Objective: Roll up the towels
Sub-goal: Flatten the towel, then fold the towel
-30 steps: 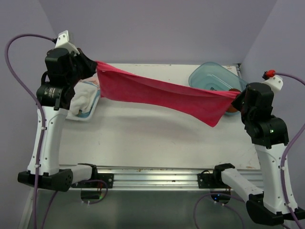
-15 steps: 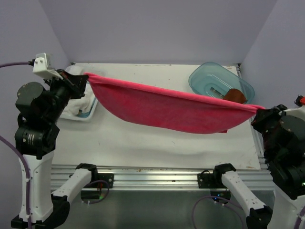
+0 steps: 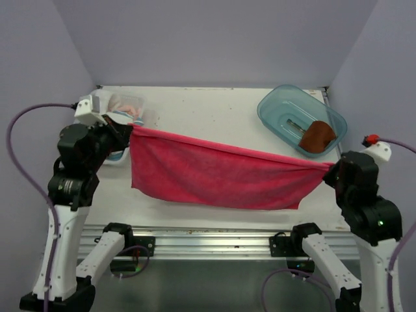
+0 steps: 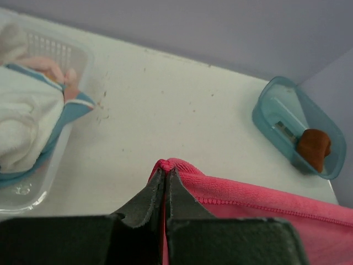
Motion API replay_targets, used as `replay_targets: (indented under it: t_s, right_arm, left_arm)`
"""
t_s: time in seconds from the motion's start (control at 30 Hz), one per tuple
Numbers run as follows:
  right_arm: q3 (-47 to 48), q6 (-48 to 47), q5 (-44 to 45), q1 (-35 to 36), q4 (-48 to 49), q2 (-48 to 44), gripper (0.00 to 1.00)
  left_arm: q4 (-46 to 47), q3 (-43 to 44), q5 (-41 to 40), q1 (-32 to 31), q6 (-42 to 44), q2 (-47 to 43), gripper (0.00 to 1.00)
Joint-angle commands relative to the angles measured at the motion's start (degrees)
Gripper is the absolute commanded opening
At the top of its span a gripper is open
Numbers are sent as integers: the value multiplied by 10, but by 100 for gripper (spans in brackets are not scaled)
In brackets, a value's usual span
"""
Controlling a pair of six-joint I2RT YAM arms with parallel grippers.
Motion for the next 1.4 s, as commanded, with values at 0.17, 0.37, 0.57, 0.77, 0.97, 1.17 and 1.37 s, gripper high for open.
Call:
replay_targets:
  t_s: [0.17,0.37,0.57,0.77,0.97,1.17,1.37]
  right_arm:
    - [-170,8,49,-4,232,200,0]
    - [-133,5,58,-12,323,424,0]
    - [-73,0,33,-22,340,510,0]
    - [-99,-13,23,-24,329,486,0]
    - [-189,1,-21,-24,293,396,0]
    - [-286,56,-118,-22,244,306,0]
    - [-343,96,-167,-22,203,258,0]
  left_arm:
    - [114,-64,-48,3,-32,284,0]
    - [126,17,-69,6,-26,446,0]
    - [105,74,-64,15,-18,508,0]
    - [76,68,-64,24,-2,499,0]
    - [55,-6,-70,27,8,447,0]
    - [25,-67,-59,27,5,405,0]
    - [10,-96,-64,27,5,387,0]
